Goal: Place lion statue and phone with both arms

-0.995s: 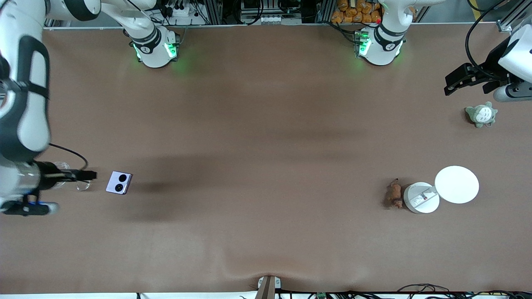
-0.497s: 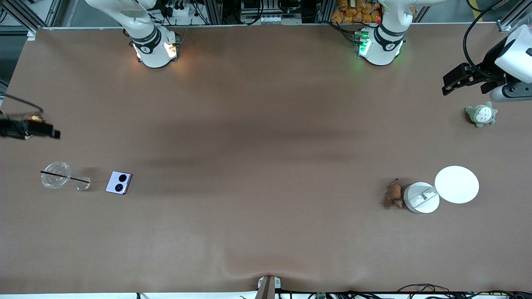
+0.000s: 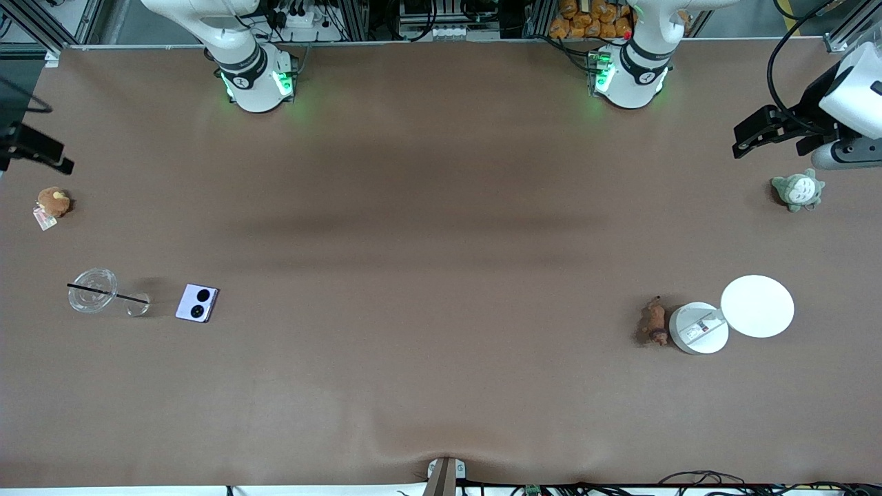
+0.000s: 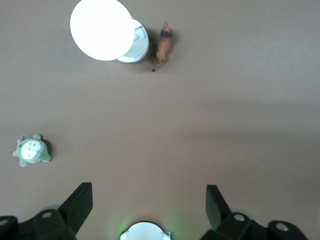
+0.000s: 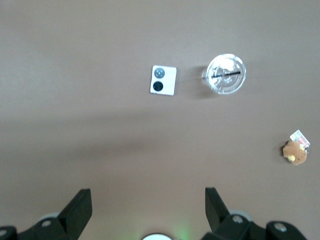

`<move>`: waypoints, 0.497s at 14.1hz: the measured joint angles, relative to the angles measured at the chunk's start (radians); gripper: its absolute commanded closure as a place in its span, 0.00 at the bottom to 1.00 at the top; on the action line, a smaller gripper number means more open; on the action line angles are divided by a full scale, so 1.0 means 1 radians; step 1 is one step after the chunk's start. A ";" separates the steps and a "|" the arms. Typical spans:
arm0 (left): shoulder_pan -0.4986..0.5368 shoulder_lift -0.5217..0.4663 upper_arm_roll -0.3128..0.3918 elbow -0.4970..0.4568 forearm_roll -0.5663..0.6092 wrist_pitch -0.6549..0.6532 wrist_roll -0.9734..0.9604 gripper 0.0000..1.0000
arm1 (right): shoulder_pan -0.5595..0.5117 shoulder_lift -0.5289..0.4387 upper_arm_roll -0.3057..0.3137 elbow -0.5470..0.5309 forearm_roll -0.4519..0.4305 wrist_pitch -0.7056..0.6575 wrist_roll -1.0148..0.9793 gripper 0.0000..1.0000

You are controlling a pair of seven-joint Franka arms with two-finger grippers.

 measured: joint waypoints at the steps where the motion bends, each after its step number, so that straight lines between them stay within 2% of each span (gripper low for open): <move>1: -0.001 0.000 0.000 0.000 0.004 0.000 0.000 0.00 | 0.006 -0.037 0.004 -0.064 -0.008 0.028 0.000 0.00; 3: -0.001 0.000 -0.001 0.001 0.005 0.000 0.000 0.00 | 0.006 -0.058 0.004 -0.098 -0.019 0.058 -0.017 0.00; 7: 0.001 0.000 0.000 0.002 0.006 0.000 0.001 0.00 | -0.015 -0.027 -0.005 -0.050 -0.012 0.071 -0.035 0.00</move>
